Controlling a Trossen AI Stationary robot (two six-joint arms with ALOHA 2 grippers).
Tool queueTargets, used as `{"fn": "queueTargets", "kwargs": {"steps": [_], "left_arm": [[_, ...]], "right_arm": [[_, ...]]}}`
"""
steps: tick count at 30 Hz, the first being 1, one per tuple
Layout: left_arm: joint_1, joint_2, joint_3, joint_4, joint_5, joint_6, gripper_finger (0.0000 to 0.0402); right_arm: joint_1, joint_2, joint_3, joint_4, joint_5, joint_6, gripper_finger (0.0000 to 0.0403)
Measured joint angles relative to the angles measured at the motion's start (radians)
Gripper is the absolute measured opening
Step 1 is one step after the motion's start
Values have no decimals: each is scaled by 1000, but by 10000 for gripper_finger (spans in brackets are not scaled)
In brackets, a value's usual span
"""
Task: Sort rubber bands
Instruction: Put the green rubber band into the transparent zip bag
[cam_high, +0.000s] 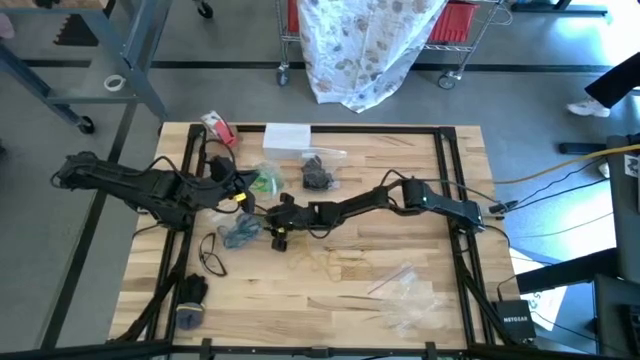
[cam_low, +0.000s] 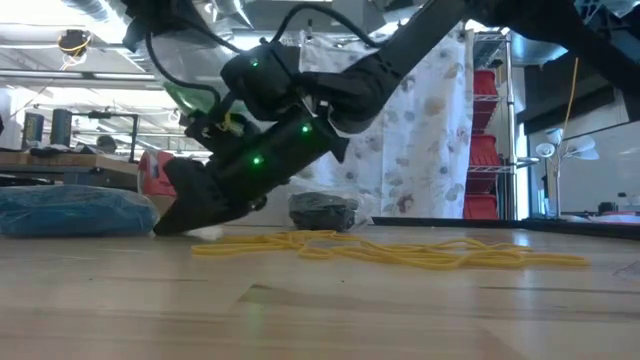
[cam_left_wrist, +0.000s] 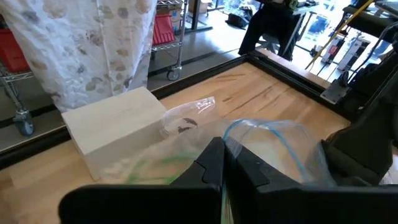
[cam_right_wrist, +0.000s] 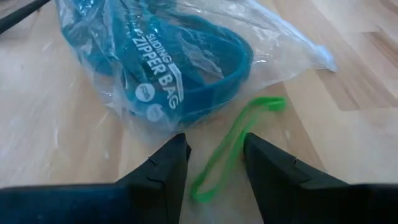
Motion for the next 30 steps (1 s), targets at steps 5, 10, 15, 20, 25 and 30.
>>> {"fn": "queueTargets", "kwargs": {"steps": [5, 10, 15, 20, 25, 30], "left_arm": [[0, 0, 0, -2, 0, 0, 0], [-1, 1, 0, -9, 0, -3, 0], [-2, 1, 0, -63, 6, -52, 0], [-5, 0, -5, -114, 30, -101, 0], [-33, 6, -8, -111, 31, -115, 0], [-72, 43, -8, -104, 32, -144, 0]], "right_arm": [[1, 2, 3, -15, -13, -27, 93], [2, -3, 2, -34, -25, -57, 10], [11, -55, -3, -136, -8, -62, 4], [57, -118, -11, -242, 69, -89, 1], [138, -170, -8, -315, 181, -108, 1], [207, -183, -8, -409, 216, -118, 1]]}}
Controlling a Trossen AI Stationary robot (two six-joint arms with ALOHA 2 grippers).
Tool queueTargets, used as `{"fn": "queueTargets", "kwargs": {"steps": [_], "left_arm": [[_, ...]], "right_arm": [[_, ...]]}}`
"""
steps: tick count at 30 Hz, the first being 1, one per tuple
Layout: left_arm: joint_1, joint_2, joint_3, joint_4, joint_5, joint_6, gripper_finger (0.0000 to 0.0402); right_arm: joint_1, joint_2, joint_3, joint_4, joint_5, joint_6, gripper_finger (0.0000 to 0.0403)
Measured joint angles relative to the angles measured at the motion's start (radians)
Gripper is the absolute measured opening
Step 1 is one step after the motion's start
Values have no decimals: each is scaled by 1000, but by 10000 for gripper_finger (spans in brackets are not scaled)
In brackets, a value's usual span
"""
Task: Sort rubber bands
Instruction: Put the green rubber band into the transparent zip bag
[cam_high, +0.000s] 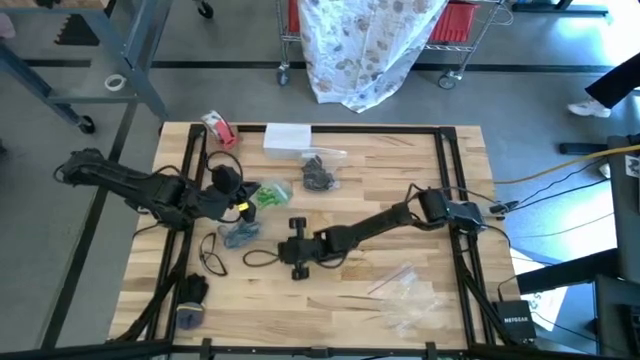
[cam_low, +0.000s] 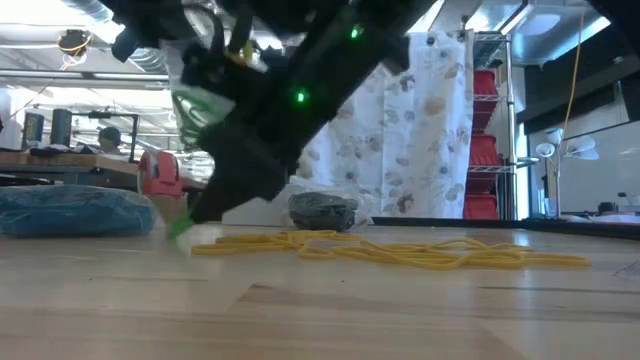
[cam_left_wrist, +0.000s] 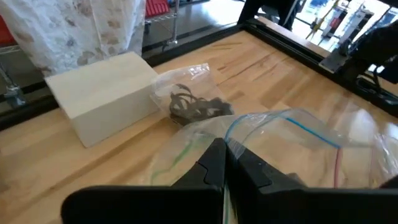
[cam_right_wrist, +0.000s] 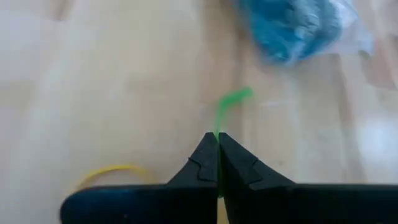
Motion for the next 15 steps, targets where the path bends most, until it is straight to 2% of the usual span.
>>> {"fn": "queueTargets", "kwargs": {"steps": [4, 9, 15], "left_arm": [[-24, 62, 0, 0, 1, -21, 0], [-42, 143, 0, 3, 1, -73, 0], [-63, 179, 0, 9, 1, -130, 0]], "right_arm": [[38, -41, 3, -39, 16, 21, 0], [72, -88, 2, -175, 135, 33, 0], [93, -174, -18, -369, 242, 117, 0]]}}
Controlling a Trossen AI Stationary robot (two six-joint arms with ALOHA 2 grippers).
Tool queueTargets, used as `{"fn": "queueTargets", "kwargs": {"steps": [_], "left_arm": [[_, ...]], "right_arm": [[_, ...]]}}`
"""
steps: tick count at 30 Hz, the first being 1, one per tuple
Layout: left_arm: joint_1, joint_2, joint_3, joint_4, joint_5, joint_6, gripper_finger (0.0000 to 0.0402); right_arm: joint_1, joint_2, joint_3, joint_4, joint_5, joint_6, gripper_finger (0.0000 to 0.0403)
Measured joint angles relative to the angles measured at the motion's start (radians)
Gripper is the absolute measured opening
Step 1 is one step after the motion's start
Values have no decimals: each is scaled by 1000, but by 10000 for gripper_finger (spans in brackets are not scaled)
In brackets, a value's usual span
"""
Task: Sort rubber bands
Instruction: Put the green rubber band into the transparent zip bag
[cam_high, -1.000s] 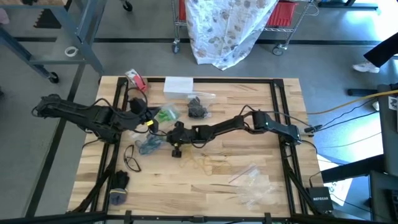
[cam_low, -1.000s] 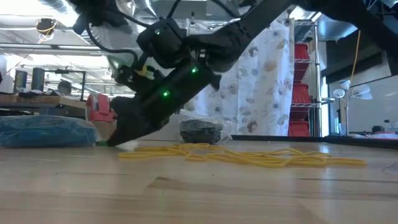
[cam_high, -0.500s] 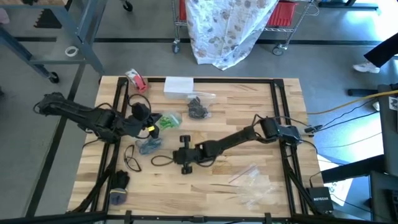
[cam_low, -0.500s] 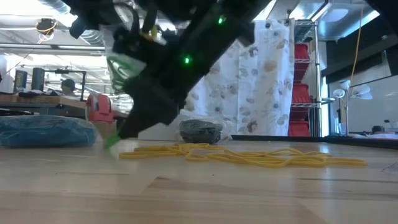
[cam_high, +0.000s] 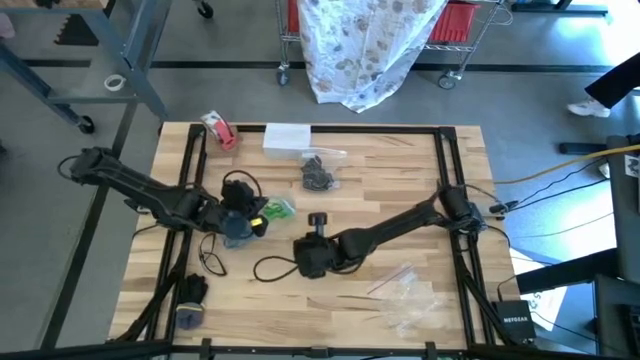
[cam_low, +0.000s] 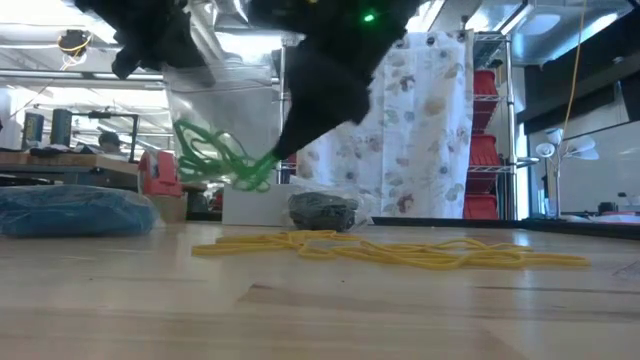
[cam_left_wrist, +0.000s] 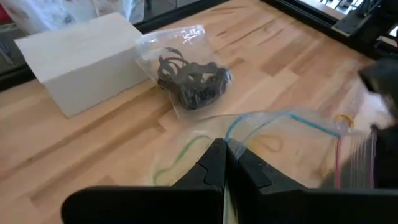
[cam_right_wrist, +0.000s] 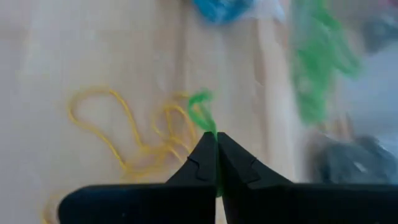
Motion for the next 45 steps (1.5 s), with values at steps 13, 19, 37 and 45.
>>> {"fn": "queueTargets", "kwargs": {"steps": [13, 19, 37, 45], "left_arm": [[-6, 22, 0, 59, -3, -25, 0], [-9, 109, 0, 181, -2, -10, 0], [-56, 159, 0, 347, 50, -10, 0], [-56, 159, 0, 346, 50, -5, 0]], "right_arm": [[65, -273, -262, 56, 87, 130, 0], [109, -332, -293, 190, 108, 108, 0], [7, -300, -292, 520, -57, -58, 0], [-19, -271, -293, 503, -95, 84, 42]]}}
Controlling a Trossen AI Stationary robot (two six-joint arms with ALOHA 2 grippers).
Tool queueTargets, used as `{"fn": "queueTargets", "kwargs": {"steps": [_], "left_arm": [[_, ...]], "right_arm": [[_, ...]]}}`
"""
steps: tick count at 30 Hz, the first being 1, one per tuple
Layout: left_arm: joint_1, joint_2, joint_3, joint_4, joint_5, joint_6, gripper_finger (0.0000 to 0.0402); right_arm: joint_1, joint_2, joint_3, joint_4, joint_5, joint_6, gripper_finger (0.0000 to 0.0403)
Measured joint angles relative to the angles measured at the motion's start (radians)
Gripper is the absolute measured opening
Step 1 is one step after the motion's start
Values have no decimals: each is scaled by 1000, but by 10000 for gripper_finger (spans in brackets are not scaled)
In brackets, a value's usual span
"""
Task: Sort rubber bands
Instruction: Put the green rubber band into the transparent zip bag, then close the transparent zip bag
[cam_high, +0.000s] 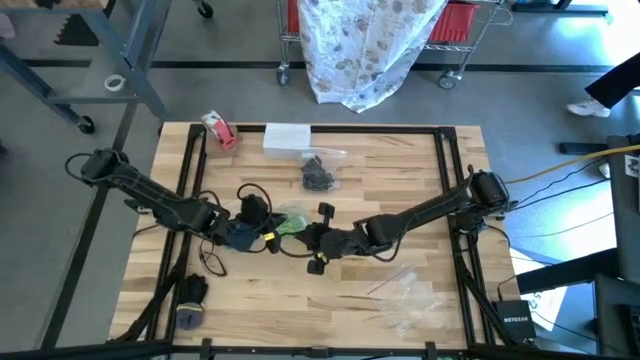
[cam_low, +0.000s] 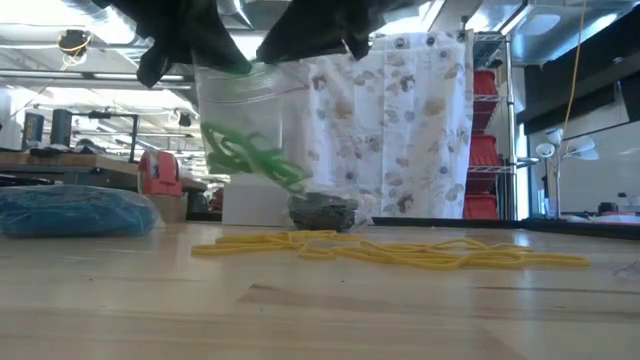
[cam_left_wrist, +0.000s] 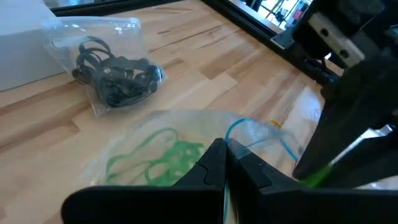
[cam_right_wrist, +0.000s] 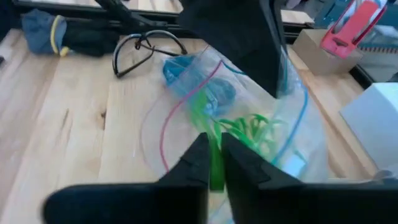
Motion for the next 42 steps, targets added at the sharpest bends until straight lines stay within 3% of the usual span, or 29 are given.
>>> {"fn": "queueTargets", "kwargs": {"steps": [4, 9, 15, 18, 21, 27, 31, 36, 42], "left_arm": [[0, 0, 0, -8, 0, 1, 0], [0, 0, 0, -14, 10, 0, 0], [-6, 0, 0, -12, 56, -9, 0], [-8, 0, 0, -5, 81, -13, 0], [-8, 0, 0, 9, 102, -18, 0], [-8, 0, 0, 47, 109, -16, 0], [-8, 0, 0, 69, 121, -13, 0], [-7, 4, 0, 73, 121, -20, 0], [-7, 4, 0, 75, 121, -26, 0]], "right_arm": [[4, -16, 20, -45, -13, -23, 108], [33, -74, 85, -267, -7, -27, 169], [128, -130, 92, -501, 122, -22, 186], [175, -133, 54, -510, 181, -7, 186], [199, -132, -51, -393, 211, 9, 186], [197, -117, -328, 199, 245, -29, 186], [190, -98, -412, 460, 261, -106, 186], [170, -100, -417, 512, 270, -138, 186], [158, -100, -417, 495, 206, -155, 186]]}}
